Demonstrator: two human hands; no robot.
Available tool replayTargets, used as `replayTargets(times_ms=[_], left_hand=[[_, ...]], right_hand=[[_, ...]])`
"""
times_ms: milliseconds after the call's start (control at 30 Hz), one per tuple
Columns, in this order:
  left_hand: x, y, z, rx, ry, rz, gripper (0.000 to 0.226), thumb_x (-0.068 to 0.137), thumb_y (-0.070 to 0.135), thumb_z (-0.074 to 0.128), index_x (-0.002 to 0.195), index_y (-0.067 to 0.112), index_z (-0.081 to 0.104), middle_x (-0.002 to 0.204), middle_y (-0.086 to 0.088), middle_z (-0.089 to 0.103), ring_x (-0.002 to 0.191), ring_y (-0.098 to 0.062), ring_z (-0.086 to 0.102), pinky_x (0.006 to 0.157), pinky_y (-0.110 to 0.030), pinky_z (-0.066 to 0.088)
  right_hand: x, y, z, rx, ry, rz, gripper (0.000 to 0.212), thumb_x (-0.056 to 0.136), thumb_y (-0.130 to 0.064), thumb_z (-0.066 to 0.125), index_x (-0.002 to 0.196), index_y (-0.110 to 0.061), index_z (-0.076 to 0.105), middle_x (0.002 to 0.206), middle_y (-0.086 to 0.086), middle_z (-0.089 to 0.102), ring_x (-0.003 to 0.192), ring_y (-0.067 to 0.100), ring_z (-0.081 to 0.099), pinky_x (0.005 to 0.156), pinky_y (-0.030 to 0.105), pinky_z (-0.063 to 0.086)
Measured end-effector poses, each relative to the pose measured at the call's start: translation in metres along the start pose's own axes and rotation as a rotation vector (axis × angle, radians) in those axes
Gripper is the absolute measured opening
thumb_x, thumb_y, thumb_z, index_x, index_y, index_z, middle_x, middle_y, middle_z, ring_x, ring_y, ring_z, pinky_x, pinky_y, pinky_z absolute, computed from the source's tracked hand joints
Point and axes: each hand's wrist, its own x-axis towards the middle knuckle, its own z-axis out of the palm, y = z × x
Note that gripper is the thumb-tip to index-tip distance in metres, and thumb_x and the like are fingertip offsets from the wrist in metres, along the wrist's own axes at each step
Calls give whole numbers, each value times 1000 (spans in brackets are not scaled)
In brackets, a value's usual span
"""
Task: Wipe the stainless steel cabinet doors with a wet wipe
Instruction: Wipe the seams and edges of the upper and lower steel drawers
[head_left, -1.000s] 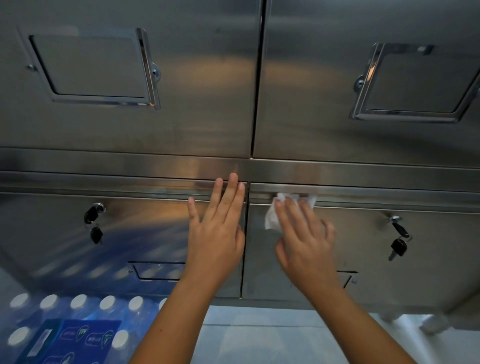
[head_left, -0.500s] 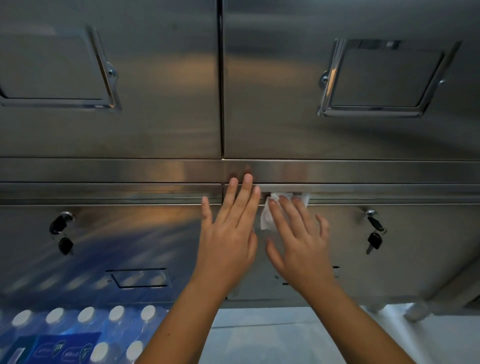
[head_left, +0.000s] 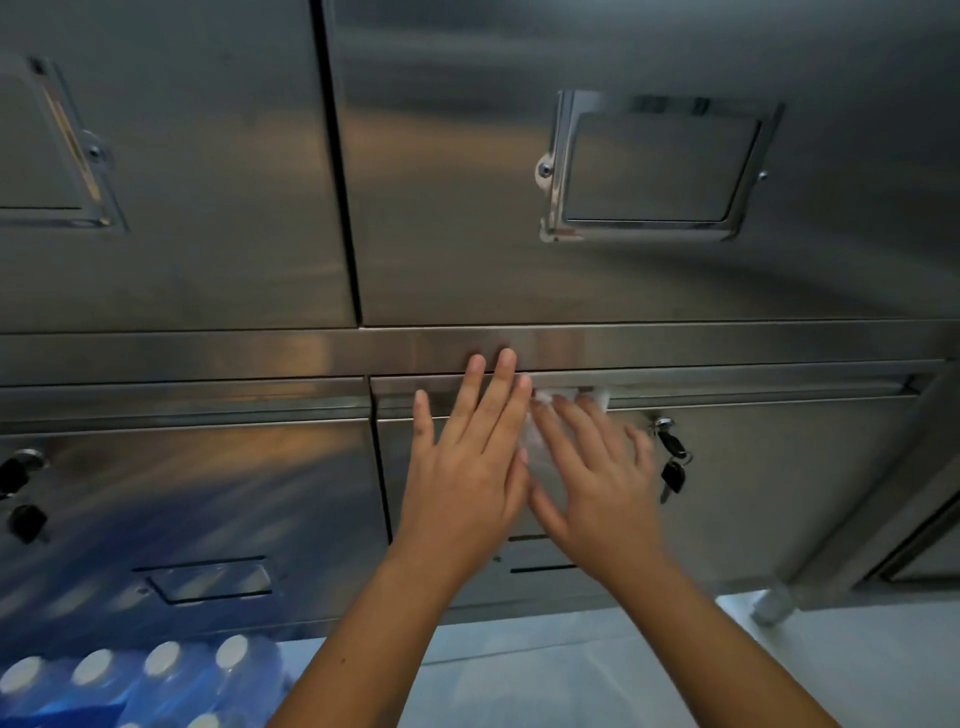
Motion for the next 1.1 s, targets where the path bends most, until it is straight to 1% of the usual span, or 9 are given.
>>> replayTargets(times_ms=[133,267,400,533,700,833,933,1000,1100], left_hand=[[8,8,2,3,-19,-3,57,91,32,36,145,13,30,154,-2,22,144,-17,14,107,-59,12],[14,22,7,-2,-34,23,57,93,34,35,145,12,29,154,-5,23,143,-20,17,104,-61,10],[20,42,21,17,-55,53,56,92,34,35,144,12,31,153,-6,27,142,-20,19,102,-62,12],[23,51,36,55,-72,23,57,92,34,34,145,13,27,155,-2,21,145,-17,10,102,-61,12],[17,64,43,65,-101,56,58,90,33,35,144,11,31,153,-6,29,141,-19,25,102,-59,19],[12,73,49,59,-128,82,56,90,33,35,142,11,33,151,-6,33,139,-18,29,103,-57,21],[13,81,55,48,-147,70,55,91,35,33,142,13,33,150,-5,35,138,-18,28,107,-56,20],[13,85,60,28,-157,62,55,91,35,33,142,13,33,149,-5,37,138,-18,27,110,-52,14],[14,91,63,-4,-162,22,54,93,35,32,141,12,34,148,-5,40,138,-19,26,109,-49,9]], right_hand=[[-12,45,-10,-61,-3,115,58,81,-40,47,132,-13,55,130,10,56,120,27,48,92,43,31],[-7,43,-11,-57,15,178,57,83,-44,46,124,-8,61,124,14,60,116,30,55,89,40,32],[-5,39,-11,-29,9,110,56,88,-45,40,124,-8,62,125,13,60,118,30,54,89,40,33],[-11,68,-18,-10,-10,61,54,85,-43,46,128,-14,59,128,7,59,118,26,53,92,40,33],[-20,100,-21,27,4,226,53,86,-43,45,128,-15,59,127,8,58,120,23,47,94,39,30],[-22,102,-20,86,-3,289,60,95,-54,30,130,-14,57,130,9,55,125,24,43,99,43,27],[-24,106,-22,105,-35,242,63,97,-57,21,134,-17,53,134,5,51,128,22,40,107,43,17],[-26,120,-25,92,-65,203,60,97,-56,20,136,-21,50,136,1,48,129,20,39,110,46,13],[-31,147,-29,70,-92,255,62,97,-56,16,137,-21,48,136,4,48,129,23,42,107,53,12]])
